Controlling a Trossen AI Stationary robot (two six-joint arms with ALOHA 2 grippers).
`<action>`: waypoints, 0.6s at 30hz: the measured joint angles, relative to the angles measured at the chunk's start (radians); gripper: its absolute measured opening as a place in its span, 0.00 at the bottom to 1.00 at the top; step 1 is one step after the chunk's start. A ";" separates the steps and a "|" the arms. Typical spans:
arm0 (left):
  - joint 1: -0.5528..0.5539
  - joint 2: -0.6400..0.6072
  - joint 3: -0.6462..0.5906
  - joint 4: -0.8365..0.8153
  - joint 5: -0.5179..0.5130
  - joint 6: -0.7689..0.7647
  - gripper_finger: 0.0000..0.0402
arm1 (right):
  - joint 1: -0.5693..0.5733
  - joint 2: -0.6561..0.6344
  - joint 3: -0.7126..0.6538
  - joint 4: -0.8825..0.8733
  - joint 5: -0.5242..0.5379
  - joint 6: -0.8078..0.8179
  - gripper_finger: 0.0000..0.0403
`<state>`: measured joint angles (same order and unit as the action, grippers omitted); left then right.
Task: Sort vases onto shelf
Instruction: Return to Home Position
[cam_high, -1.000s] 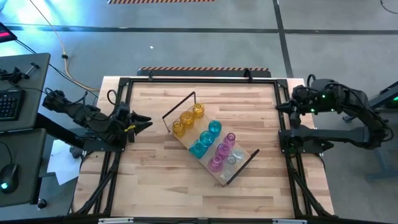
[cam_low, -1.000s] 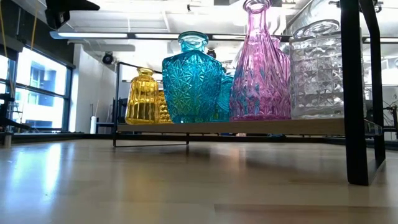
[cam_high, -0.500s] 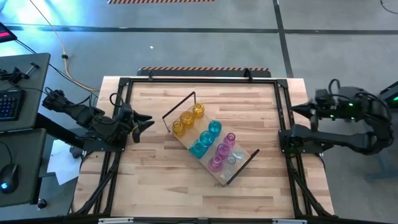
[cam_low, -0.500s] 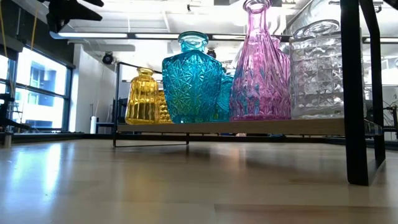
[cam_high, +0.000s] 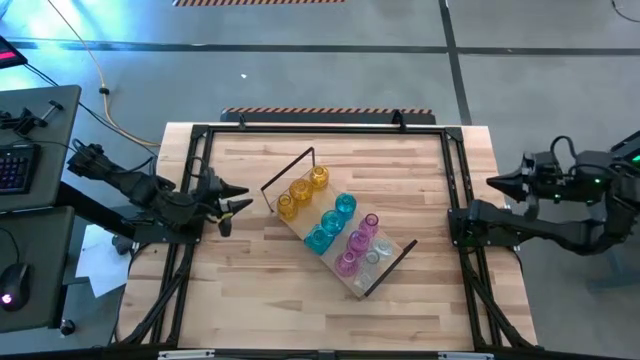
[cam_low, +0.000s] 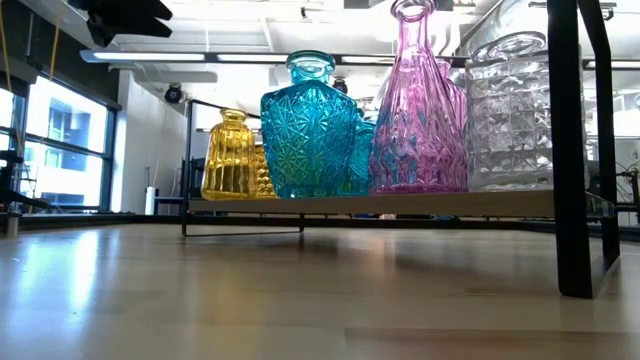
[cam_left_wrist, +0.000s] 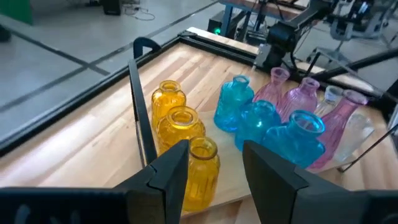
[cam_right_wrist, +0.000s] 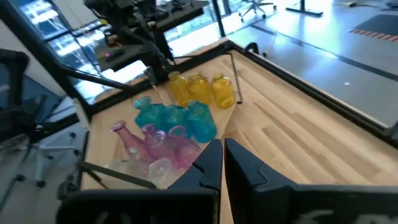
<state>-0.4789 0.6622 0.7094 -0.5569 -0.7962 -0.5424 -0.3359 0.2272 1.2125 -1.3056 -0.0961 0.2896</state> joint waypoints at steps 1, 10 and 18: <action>0.000 0.003 0.000 0.005 0.000 0.017 0.35 | 0.000 -0.007 0.000 0.000 -0.010 0.007 0.00; 0.000 0.063 0.000 -0.022 -0.057 0.032 0.35 | 0.000 -0.039 0.000 0.000 -0.028 0.215 0.00; 0.001 0.097 0.000 0.097 -0.186 0.086 0.35 | -0.029 -0.039 0.000 0.036 -0.029 0.387 0.00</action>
<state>-0.4782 0.7590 0.7094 -0.4601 -0.9823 -0.4567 -0.3646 0.1886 1.2121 -1.2694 -0.1254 0.6762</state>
